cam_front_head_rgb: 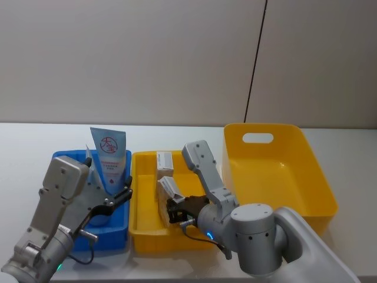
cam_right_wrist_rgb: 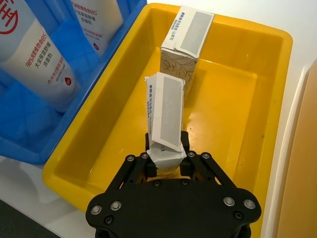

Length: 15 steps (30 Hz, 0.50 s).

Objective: Bimanual collaborative sorting of washing and personal care products

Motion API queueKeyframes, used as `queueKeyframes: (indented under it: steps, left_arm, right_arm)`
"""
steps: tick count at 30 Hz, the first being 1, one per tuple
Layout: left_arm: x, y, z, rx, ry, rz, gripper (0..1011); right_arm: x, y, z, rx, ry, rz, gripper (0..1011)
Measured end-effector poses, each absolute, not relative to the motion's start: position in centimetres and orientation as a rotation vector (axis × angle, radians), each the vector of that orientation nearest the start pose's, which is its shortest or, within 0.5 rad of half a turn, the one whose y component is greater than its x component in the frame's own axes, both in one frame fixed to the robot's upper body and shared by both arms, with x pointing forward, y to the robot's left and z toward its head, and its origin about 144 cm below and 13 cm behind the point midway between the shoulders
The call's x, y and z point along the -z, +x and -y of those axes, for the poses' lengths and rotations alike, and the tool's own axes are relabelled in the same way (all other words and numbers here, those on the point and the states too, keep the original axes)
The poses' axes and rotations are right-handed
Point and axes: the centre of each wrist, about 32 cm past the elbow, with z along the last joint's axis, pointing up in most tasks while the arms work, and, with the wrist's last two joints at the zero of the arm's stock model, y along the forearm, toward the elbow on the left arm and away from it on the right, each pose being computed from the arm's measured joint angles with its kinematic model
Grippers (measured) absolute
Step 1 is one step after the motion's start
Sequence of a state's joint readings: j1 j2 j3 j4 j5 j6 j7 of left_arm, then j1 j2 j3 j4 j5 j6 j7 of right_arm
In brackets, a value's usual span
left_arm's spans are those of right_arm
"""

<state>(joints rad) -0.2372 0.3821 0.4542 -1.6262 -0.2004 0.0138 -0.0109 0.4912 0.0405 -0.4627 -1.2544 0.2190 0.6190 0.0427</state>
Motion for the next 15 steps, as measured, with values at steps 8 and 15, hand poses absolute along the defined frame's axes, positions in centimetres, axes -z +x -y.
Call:
queueKeyframes:
  steps: [8,15]
  left_arm:
    - [-120.44,49.2,-19.84,-1.124,0.061,0.268,1001]
    - [-120.44,49.2,-19.84,-1.124,0.061,0.268,1001]
  right_arm:
    - [-121.06,56.46,10.55,1.087,-0.458,-0.276,206]
    - [-121.06,56.46,10.55,1.086,-0.458,-0.276,206]
